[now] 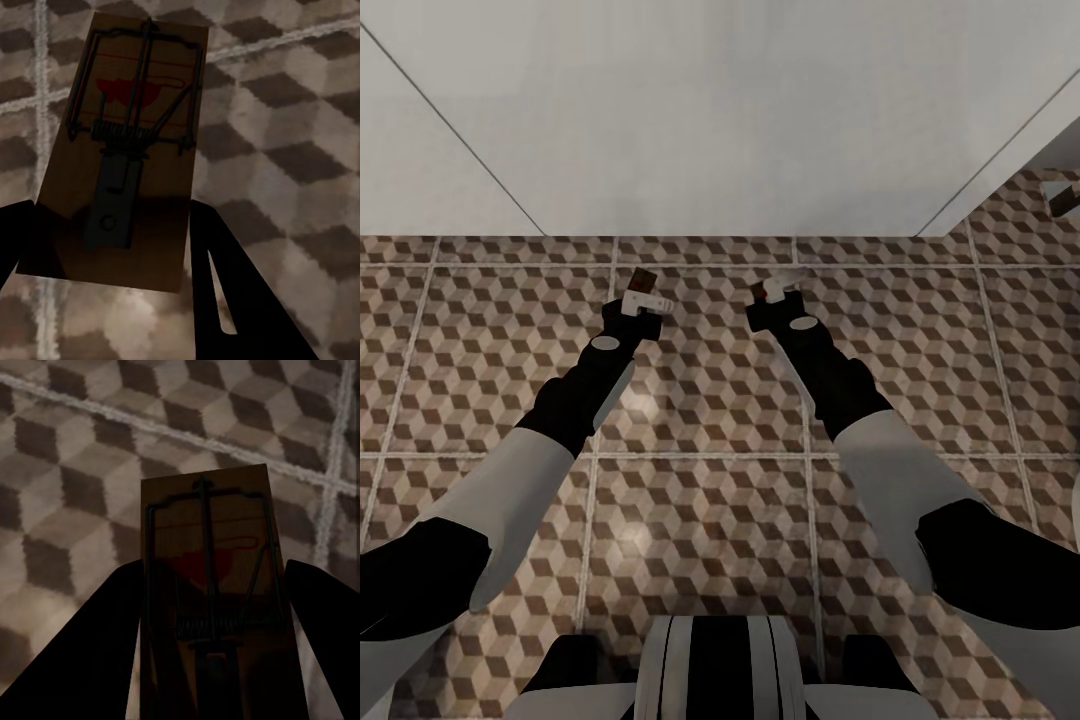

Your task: Take the four mousetraps from the cabinet in the bathroom and place them on the bathroom floor. Make sure all four end up on the same floor surface, and ensure that at least two of them are either under or directly next to the same bathroom sink.

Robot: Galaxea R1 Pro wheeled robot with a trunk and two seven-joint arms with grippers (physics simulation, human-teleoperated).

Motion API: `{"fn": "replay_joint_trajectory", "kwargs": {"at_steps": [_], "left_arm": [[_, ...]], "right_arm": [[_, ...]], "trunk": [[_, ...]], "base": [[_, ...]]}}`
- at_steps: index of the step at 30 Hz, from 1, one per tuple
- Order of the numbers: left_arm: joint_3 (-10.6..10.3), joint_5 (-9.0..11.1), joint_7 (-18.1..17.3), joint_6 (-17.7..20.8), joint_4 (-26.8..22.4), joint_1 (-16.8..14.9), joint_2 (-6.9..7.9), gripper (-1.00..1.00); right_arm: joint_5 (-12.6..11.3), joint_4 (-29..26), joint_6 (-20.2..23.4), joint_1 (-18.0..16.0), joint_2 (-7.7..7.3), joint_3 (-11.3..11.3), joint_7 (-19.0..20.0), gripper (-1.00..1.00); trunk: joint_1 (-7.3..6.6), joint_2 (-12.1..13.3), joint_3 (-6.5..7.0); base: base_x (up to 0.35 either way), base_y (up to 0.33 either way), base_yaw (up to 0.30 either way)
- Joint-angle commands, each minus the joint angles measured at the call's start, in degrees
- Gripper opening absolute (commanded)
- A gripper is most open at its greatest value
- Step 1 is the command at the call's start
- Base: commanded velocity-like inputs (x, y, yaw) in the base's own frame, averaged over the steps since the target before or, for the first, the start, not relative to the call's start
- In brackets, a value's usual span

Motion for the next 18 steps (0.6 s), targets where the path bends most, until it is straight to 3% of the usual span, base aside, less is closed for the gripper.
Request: {"fn": "replay_joint_trajectory", "kwargs": {"at_steps": [1, 9, 18], "left_arm": [[-0.26, 0.21, 0.61, 0.32, -0.09, -0.02, 0.04, -1.00], [-0.17, 0.21, 0.65, 0.38, -3.13, 0.39, 0.23, -1.00], [-0.16, 0.21, 0.69, 0.43, -4.14, 0.46, 0.34, -1.00]], "right_arm": [[0.46, 0.00, 0.42, -0.03, 0.00, 0.15, -0.32, -1.00], [0.46, 1.06, 0.36, -0.07, 0.13, 0.11, -3.87, -1.00], [0.45, 3.91, 0.21, -0.20, 0.22, 0.11, -4.36, -1.00]], "trunk": [[-0.01, -0.01, -0.03], [-0.01, -0.01, -0.03], [-0.01, -0.01, -0.03]], "base": [[0.000, 0.000, 0.000], [0.000, 0.000, 0.000], [0.000, 0.000, 0.000]]}}
